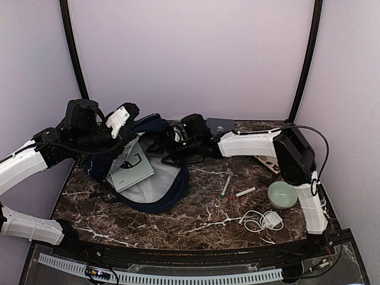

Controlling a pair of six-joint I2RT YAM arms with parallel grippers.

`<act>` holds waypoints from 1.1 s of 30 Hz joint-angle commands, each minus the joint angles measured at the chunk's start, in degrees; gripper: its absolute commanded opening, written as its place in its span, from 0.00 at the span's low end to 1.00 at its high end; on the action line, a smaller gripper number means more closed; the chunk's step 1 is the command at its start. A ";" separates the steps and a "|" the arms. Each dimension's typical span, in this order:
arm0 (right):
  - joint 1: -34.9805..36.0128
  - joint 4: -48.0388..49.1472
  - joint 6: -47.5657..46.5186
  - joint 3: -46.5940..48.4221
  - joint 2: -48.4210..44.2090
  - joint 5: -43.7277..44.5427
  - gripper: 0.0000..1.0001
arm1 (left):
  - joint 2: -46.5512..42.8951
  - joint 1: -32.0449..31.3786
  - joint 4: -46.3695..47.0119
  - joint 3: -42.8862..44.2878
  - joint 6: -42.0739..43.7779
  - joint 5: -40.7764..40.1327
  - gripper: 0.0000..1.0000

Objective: Pack the student bag
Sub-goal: Adjust the book in the largest pocket of the bag.

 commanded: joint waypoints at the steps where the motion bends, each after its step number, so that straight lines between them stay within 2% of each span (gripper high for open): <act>1: 0.91 -1.88 -7.54 -8.26 -11.94 6.12 0.95 | -2.77 -0.71 10.20 0.47 -0.78 1.34 0.00; 5: 3.18 -1.19 -7.74 -15.71 -16.85 8.60 0.88 | -2.10 -0.70 10.79 0.56 -0.27 0.04 0.00; 8: 5.52 3.60 -3.51 -19.07 -16.19 6.31 0.75 | -1.23 -0.73 10.70 1.07 -0.14 -0.91 0.00; 14: 7.24 11.32 2.60 -19.11 -10.10 1.45 0.22 | -0.53 -0.82 11.36 1.82 -1.01 0.49 0.00; 16: 7.31 13.54 4.14 -18.76 -8.64 1.05 0.12 | -0.50 -0.79 10.87 1.93 -0.85 0.99 0.00; 22: 7.47 14.12 5.64 -11.00 -1.39 0.89 0.09 | -0.26 -0.80 10.07 2.02 -0.88 1.82 0.00; 33: 5.05 7.63 6.48 13.73 11.56 8.48 0.07 | -0.96 -0.89 8.81 0.61 -0.46 2.60 0.00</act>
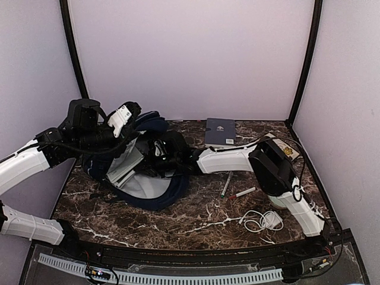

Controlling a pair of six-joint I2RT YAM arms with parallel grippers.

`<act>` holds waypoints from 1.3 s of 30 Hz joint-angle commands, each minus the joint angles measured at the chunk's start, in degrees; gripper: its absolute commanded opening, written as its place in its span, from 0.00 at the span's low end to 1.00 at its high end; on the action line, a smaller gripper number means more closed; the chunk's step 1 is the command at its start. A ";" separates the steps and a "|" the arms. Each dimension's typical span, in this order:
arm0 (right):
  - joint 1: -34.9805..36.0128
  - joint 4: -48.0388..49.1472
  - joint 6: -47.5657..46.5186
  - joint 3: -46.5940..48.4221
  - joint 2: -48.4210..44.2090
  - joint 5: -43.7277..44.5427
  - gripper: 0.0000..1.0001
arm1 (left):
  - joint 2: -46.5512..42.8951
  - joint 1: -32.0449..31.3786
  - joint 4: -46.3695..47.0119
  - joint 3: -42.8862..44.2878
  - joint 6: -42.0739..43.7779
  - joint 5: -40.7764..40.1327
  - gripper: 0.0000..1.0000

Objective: Pack the student bag
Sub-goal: Adjust the book in the largest pocket of the bag, then place the largest pocket of the bag in the student bag.

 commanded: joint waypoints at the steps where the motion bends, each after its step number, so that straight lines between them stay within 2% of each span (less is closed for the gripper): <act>1: -2.29 0.09 0.73 9.97 4.13 5.64 0.07 | -1.91 -0.66 5.71 0.88 -0.27 2.44 0.00; 5: -3.17 0.01 -0.27 6.62 0.58 3.76 0.11 | -0.94 -0.58 3.75 0.23 -0.64 -2.14 0.00; 11: -3.20 -1.51 -7.03 -11.33 -14.75 -0.37 0.27 | 4.61 -0.29 1.39 0.04 -2.24 -10.07 0.00; 15: -4.12 -13.39 -17.13 -18.33 -25.21 2.12 0.43 | 9.22 0.59 -0.40 1.86 -3.46 -11.76 0.00; 19: -7.79 -29.02 -29.00 -22.13 -33.74 14.97 0.63 | 13.29 1.05 -3.64 3.82 -3.29 -10.92 0.00; 22: -12.60 -40.05 -37.40 -21.17 -36.24 30.77 0.79 | 15.33 1.07 -6.59 5.40 -3.32 -6.82 0.31; 24: -15.88 -43.69 -42.06 -19.46 -35.40 41.68 0.92 | 15.72 1.07 -7.97 6.81 -3.45 -0.32 0.49; 25: -17.40 -43.67 -44.82 -19.02 -34.50 43.51 0.98 | 15.45 1.09 -8.11 7.41 -3.39 4.13 0.56; 28: -22.51 -44.14 -49.46 -14.47 -28.77 45.29 1.00 | 14.03 0.61 -5.42 8.87 -3.47 18.07 0.72; 30: -25.90 -46.35 -49.81 -8.91 -23.54 42.43 1.00 | 14.06 -0.09 -2.26 10.42 -3.87 20.93 0.77; 33: -30.11 -46.44 -49.49 -3.00 -16.95 37.70 1.00 | 18.56 -0.31 -0.99 15.87 -3.46 20.49 0.78; 37: -33.90 -45.28 -47.56 3.41 -9.91 31.00 1.00 | 31.58 -0.10 -3.90 28.67 -2.68 16.38 0.79; 39: -35.36 -44.50 -45.59 5.30 -6.56 27.96 0.97 | 41.39 0.08 -5.54 38.23 -2.15 14.64 0.79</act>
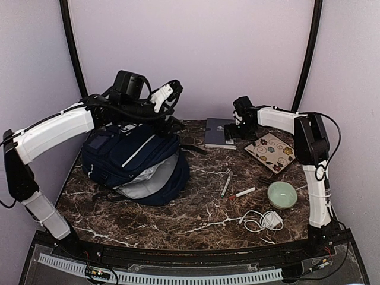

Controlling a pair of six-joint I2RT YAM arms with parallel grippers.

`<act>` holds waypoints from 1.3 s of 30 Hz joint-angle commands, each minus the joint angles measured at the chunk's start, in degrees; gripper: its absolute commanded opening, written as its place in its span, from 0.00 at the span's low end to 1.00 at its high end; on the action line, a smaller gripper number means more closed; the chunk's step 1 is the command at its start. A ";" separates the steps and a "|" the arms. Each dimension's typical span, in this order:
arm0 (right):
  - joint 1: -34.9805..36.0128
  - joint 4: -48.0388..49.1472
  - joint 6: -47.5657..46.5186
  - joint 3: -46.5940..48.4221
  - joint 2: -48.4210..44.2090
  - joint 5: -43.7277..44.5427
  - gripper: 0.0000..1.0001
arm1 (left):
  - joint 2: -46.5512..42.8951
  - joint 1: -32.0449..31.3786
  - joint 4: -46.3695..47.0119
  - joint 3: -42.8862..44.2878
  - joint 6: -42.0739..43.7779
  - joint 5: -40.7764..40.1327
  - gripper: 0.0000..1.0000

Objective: Pack the student bag
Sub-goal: Place the largest pocket of the bag in the student bag, then move the book to the center of the board.

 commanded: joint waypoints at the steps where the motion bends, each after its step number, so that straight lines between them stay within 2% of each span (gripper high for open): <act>1: -2.67 0.81 2.56 5.60 5.01 -8.38 0.95 | 17.71 0.50 -2.73 15.73 1.15 -3.16 0.79; 6: -3.07 3.06 4.07 7.17 8.98 -15.14 0.87 | 37.07 1.41 -7.18 37.06 -1.43 -6.21 0.68; 9: -3.18 2.95 4.64 8.83 11.21 -16.29 0.82 | 43.55 1.51 -5.01 41.73 -4.13 -4.58 0.63; 12: -3.18 1.73 5.46 10.18 13.55 -19.11 0.77 | 49.11 1.69 -3.91 43.47 -3.91 -0.48 0.71; 16: -3.00 1.08 6.21 9.31 14.43 -22.16 0.71 | 59.12 2.16 -7.41 51.23 0.47 -6.80 0.78; 21: -2.79 -0.52 6.10 6.84 13.43 -19.52 0.70 | 63.35 4.34 -3.30 51.52 -1.11 -11.66 0.74; 26: -2.50 0.92 6.05 5.60 12.45 -20.22 0.68 | 66.47 4.54 0.22 51.75 -1.19 -4.15 0.76; 29: -1.54 0.68 5.16 6.88 12.66 -21.26 0.63 | 68.87 4.54 -1.91 55.50 -2.31 -2.12 0.79; 32: 0.06 0.16 3.95 8.36 13.37 -22.91 0.58 | 68.76 4.54 -2.30 55.39 -1.47 0.27 0.79; 36: 2.65 -1.28 2.79 7.06 13.08 -24.78 0.50 | 67.25 4.54 -2.51 52.58 0.15 5.66 0.74; 39: 4.27 -1.30 2.32 1.87 9.56 -22.33 0.47 | 65.50 4.54 -2.88 49.45 1.81 8.61 0.66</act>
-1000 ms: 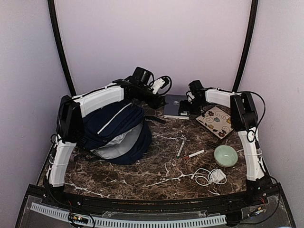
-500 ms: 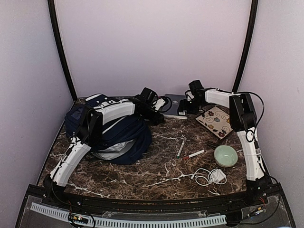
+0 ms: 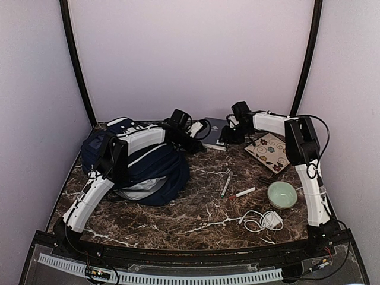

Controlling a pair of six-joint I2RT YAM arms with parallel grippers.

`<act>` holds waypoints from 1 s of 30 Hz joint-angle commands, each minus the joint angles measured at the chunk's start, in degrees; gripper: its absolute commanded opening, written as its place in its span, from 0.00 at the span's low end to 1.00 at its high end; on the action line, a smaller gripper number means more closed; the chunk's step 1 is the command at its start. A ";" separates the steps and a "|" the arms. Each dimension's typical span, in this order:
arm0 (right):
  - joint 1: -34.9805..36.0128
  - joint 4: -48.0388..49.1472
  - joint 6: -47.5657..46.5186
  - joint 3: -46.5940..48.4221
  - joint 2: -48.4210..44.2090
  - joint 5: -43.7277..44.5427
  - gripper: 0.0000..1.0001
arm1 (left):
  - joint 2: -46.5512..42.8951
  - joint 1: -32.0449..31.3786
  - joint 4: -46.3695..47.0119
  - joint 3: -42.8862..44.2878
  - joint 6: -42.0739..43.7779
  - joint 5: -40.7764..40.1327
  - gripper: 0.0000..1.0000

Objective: Pack the student bag
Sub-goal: Move the book to the center of the board.

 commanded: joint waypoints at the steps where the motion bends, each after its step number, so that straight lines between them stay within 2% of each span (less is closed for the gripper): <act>1: 6.17 -4.63 -2.76 -8.09 -2.13 -2.56 0.46 | -3.32 -0.83 -1.92 -5.99 3.95 9.93 0.64; 4: 7.36 -4.09 -2.81 -16.03 -7.29 0.06 0.39 | -9.29 -0.83 -0.28 -15.38 6.18 14.08 0.56; 9: 9.57 -2.51 -2.85 -28.67 -16.30 2.54 0.38 | -22.33 -0.83 9.43 -34.87 8.86 14.03 0.51; 15: 10.12 -1.46 -1.79 -37.42 -26.67 0.84 0.41 | -34.85 -0.83 6.14 -44.48 16.77 20.06 0.54; 18: 9.35 -0.82 -1.63 -37.95 -30.13 2.67 0.53 | -35.58 0.46 4.58 -42.80 11.43 16.64 0.56; 20: 7.44 1.39 -0.30 -37.66 -30.75 2.34 0.60 | -32.69 1.48 2.54 -38.32 6.80 13.52 0.54; 22: 5.27 4.06 1.41 -37.19 -29.78 -1.70 0.69 | -28.49 2.50 0.32 -32.59 2.65 11.32 0.52; 25: 2.72 10.42 5.92 -37.87 -28.06 -5.06 0.70 | -23.58 3.98 -1.64 -27.35 -2.79 8.02 0.50; 30: 2.11 15.49 10.77 -35.68 -22.55 -7.10 0.71 | -17.74 3.90 -5.91 -21.19 -4.65 6.02 0.50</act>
